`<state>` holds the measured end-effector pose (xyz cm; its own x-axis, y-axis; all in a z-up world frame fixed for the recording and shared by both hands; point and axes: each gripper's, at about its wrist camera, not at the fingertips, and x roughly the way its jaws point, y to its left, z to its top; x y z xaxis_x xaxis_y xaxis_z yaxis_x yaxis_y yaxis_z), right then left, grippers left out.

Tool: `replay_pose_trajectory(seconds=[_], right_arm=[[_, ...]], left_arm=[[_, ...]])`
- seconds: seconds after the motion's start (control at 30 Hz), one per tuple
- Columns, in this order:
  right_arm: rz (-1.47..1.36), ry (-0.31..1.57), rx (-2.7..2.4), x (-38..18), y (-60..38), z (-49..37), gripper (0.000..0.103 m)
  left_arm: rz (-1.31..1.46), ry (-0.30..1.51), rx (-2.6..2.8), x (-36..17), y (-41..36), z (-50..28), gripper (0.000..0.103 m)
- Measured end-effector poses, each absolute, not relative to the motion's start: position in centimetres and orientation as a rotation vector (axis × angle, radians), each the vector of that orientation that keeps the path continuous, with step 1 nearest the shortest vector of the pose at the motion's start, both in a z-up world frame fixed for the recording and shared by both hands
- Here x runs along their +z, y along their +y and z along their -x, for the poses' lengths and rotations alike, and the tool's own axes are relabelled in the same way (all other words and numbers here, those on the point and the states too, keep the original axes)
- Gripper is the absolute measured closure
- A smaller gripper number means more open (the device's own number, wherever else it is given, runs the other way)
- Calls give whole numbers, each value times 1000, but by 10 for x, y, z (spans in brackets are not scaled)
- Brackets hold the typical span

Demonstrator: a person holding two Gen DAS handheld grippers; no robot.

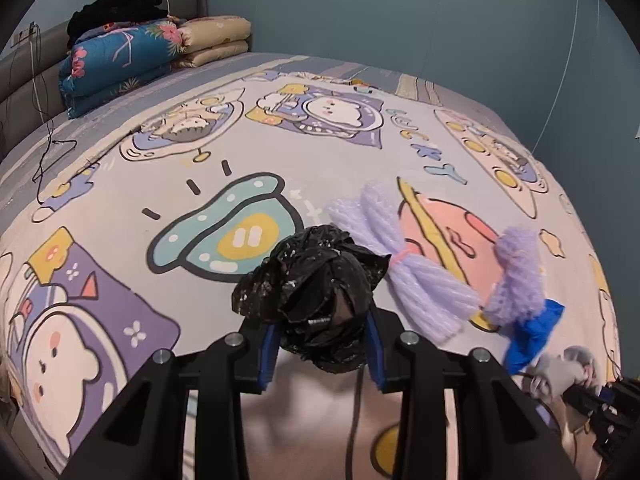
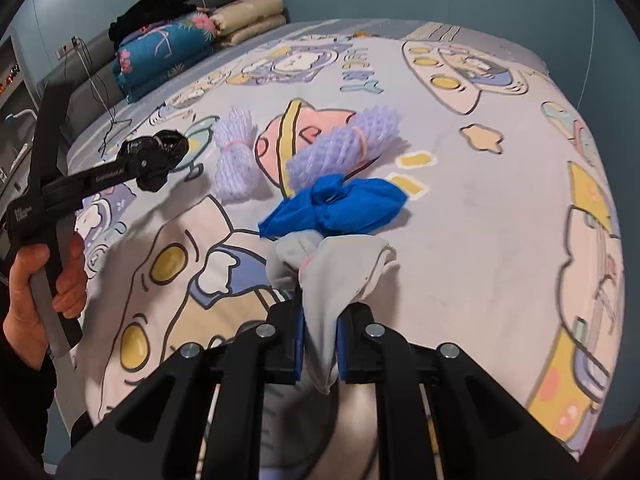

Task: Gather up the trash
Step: 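Grasp black plastic bag with left tool while right tool grasps grey cloth, then carry black bag and grey cloth over the yellow bin and open both tools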

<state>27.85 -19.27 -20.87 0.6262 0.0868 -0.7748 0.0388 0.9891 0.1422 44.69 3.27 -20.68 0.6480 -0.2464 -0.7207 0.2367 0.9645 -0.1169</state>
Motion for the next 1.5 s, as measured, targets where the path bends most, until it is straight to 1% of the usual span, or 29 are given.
replay_pose_trajectory(seconds=[0.33,0.77,1.17,1.5], right_arm=[[-165,831,27,-170,-213,-226,92],[-106,751,100,-131,-212,-154,92],[-77,694,105,-110,-224,-103,92],[-69,658,73,-101,-240,-76,92]], left_arm=[[79,774,-303,-180,61,-389,69],[90,750,-309,-171,100,-293,69],[90,741,-356,-167,104,-206,69],[64,753,-422,-169,84,-171,69]])
